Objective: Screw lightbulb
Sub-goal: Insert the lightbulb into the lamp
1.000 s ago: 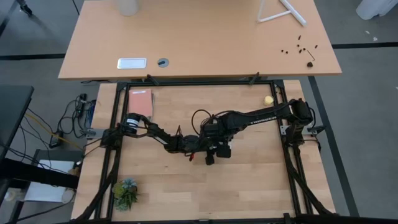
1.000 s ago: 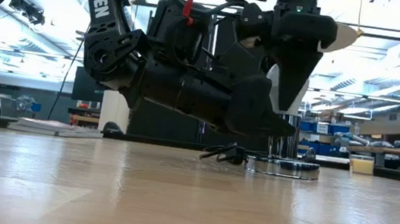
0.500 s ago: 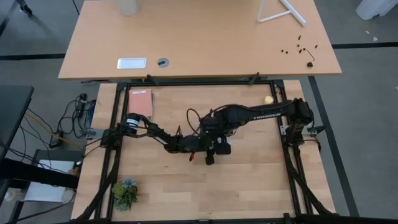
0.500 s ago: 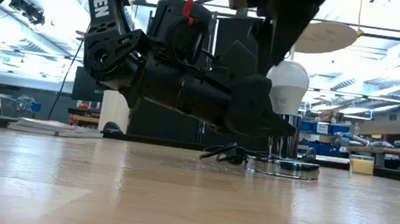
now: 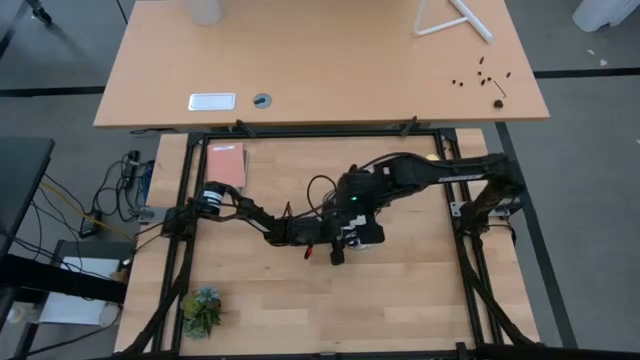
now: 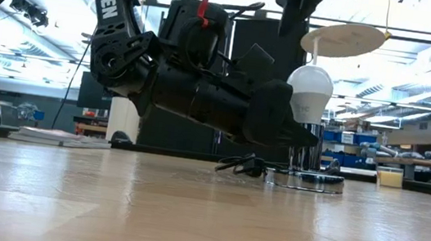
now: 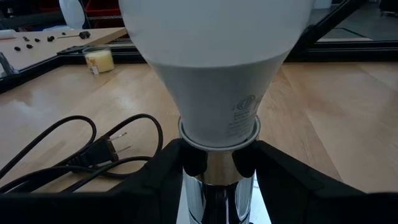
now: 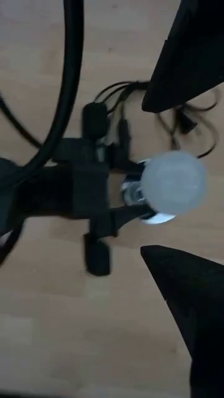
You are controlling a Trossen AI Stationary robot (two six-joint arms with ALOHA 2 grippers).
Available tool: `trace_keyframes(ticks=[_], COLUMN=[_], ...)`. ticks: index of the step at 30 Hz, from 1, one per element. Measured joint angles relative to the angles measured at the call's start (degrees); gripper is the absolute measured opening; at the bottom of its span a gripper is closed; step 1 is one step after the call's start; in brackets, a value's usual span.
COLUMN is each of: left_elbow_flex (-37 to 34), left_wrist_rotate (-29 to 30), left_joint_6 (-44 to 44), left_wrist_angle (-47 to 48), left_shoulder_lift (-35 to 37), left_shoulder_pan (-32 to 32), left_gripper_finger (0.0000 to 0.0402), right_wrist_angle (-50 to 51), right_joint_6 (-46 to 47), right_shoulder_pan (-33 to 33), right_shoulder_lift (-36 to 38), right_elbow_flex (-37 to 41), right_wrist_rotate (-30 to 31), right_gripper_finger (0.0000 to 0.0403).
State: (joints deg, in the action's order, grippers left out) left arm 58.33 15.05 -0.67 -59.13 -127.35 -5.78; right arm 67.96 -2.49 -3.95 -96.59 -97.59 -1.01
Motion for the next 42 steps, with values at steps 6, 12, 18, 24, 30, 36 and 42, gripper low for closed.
trace_keyframes(ticks=[6,12,18,24,30,36,42], left_elbow_flex=[0.0,0.0,-0.3,-0.17,-0.15,-0.11,-0.07], left_wrist_rotate=[0.03,0.48,1.22,1.29,1.27,1.27,1.25], left_joint_6=[-1.88,-2.62,-2.79,-2.77,-2.71,-2.61,-2.6], left_wrist_angle=[-0.02,0.25,2.28,1.93,1.5,-0.35,-1.14], left_shoulder_lift=[0.0,-0.04,-0.56,-0.31,-0.31,-0.21,-0.2], left_shoulder_pan=[0.0,-0.02,-0.02,-0.02,-0.02,-0.02,-0.02], left_gripper_finger=[0.018,0.0201,0.0236,0.0243,0.0234,0.0224,0.0206], right_wrist_angle=[-15.71,-27.91,-28.83,-28.12,-23.6,-18.43,-15.19], right_joint_6=[2.42,5.38,5.76,6.44,7.05,6.98,5.9], right_shoulder_pan=[-0.33,-0.59,-0.61,-1.3,-1.22,-1.31,-2.01], right_shoulder_lift=[8.91,16.06,18.18,17.58,17.59,16.04,12.62], right_elbow_flex=[17.77,31.35,35.46,35.41,32.99,30.31,26.8], right_wrist_rotate=[1.48,3.36,7.67,7.93,9.07,9.02,8.96], right_gripper_finger=[0.0375,0.0375,0.0375,0.0375,0.0375,0.0375,0.0375])
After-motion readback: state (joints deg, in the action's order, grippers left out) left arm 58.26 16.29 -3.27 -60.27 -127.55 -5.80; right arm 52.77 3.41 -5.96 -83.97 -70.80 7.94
